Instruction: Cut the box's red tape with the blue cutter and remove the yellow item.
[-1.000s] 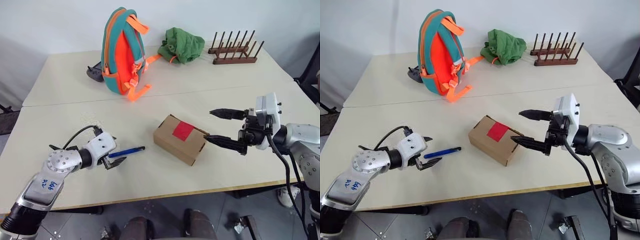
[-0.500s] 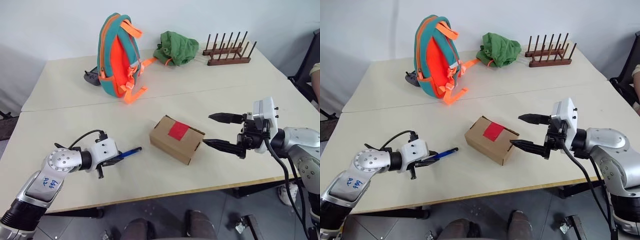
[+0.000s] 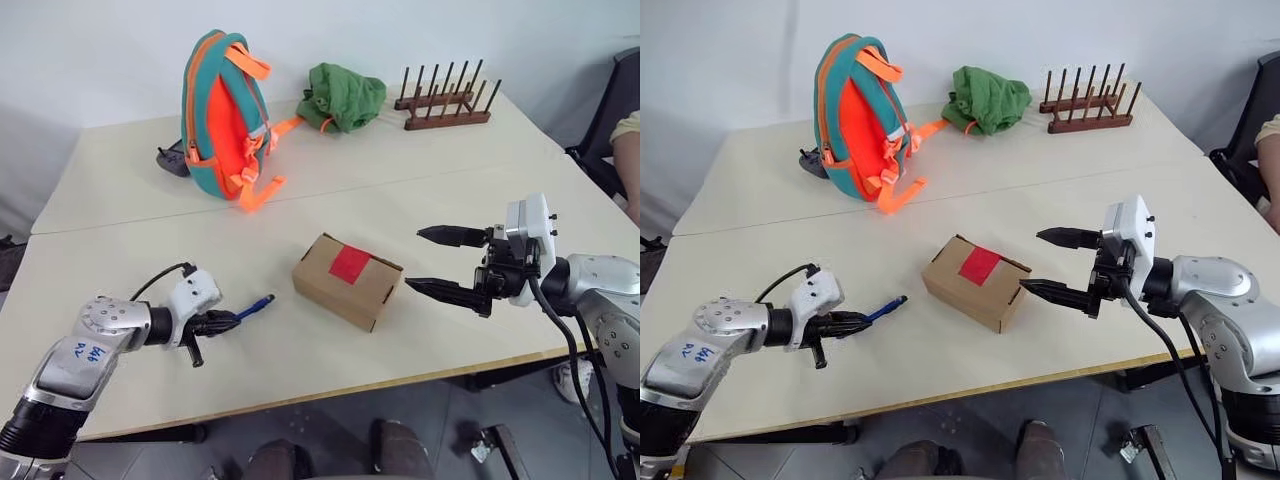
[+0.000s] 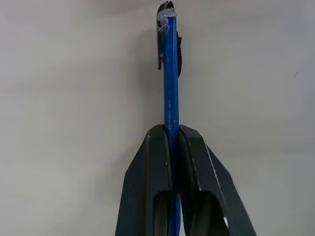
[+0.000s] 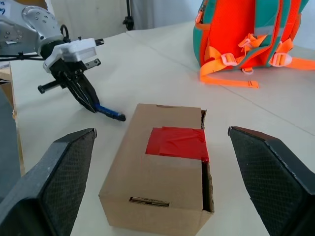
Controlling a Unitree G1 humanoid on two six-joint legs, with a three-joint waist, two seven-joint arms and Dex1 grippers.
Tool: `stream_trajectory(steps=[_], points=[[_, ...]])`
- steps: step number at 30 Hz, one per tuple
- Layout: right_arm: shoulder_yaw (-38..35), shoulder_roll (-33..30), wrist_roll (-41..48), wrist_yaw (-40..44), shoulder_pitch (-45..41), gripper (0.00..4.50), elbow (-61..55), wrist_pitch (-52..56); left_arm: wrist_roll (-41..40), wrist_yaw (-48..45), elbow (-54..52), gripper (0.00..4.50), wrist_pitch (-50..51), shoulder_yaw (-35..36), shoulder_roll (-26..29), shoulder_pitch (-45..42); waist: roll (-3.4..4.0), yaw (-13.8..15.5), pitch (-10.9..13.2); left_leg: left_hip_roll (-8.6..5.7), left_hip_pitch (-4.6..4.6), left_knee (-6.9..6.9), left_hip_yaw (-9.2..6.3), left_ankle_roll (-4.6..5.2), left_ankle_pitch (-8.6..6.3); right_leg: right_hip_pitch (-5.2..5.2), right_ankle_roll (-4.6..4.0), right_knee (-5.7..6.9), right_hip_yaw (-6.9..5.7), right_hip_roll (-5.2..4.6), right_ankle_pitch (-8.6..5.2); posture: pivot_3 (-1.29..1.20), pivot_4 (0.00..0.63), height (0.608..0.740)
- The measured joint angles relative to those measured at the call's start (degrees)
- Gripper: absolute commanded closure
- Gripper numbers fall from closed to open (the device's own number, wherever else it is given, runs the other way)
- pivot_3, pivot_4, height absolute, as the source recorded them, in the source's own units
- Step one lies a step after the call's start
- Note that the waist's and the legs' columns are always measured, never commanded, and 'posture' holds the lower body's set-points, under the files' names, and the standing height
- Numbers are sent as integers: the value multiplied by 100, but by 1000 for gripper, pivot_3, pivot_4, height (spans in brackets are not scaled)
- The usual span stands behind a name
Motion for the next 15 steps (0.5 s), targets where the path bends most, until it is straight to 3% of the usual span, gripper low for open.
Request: stream_trajectory(steps=[10,14,15], points=[[0,0,-1,0,-12,0,0,1,-1365,72,-153,4467,2022,495,-334,-128,-59,86,30,-9,-60,13,-1,14,-49,-43,28,-9,-39,10,16,0,150,740],[0,0,1,-6,-12,0,0,4,-1613,183,-144,4467,2385,595,-360,-127,-67,127,35,-19,-69,10,-3,1,-61,-43,28,-21,-89,26,15,0,150,740],[0,0,1,-6,-12,0,0,4,-1620,209,-131,4179,2388,593,-359,-125,-67,129,35,-17,-69,9,-3,0,-62,-41,29,-23,-96,27,15,0,150,740]])
